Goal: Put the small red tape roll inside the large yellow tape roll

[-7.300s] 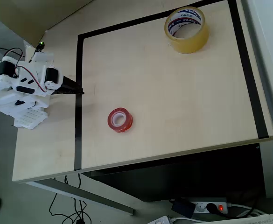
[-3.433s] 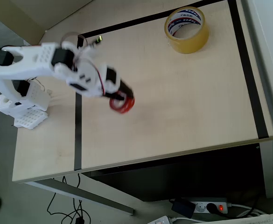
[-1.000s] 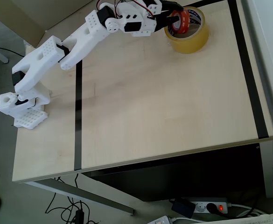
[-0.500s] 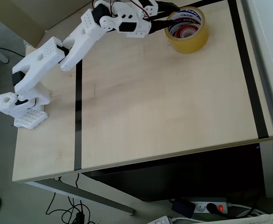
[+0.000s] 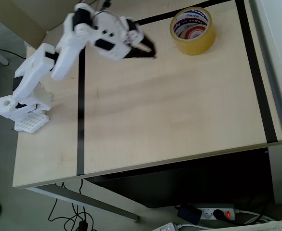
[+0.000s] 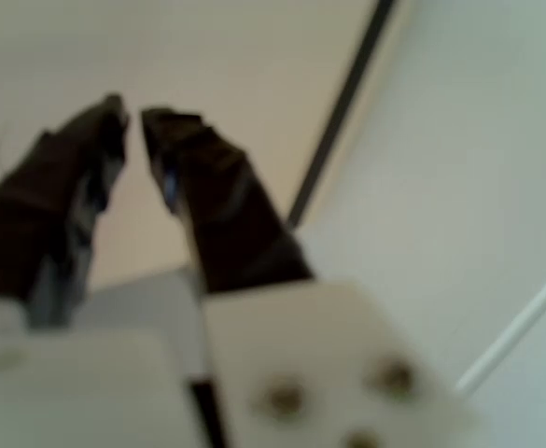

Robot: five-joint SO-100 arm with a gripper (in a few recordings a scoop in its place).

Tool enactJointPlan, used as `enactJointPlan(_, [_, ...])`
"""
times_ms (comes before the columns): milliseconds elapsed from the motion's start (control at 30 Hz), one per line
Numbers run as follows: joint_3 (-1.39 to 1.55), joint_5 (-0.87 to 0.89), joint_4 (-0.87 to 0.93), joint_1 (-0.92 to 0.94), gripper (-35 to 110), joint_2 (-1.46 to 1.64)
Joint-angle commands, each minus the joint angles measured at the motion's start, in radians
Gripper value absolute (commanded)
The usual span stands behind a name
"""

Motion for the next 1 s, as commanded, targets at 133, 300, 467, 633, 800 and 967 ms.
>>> enactJointPlan(133, [0.161, 0.043, 0.052, 0.107, 0, 0.440])
enactJointPlan(300, [0.482, 0.044, 0.051, 0.106, 0, 0.681])
enactJointPlan(467, [0.979, 0.044, -0.049, 0.092, 0, 1.020])
enactJointPlan(633, [1.683, 0.075, -0.460, 0.097, 0, 1.434])
enactJointPlan(800, [2.103, 0.149, -0.638, 0.075, 0, 1.678])
enactJointPlan(967, [2.508, 0.173, -0.830, 0.006, 0, 1.987])
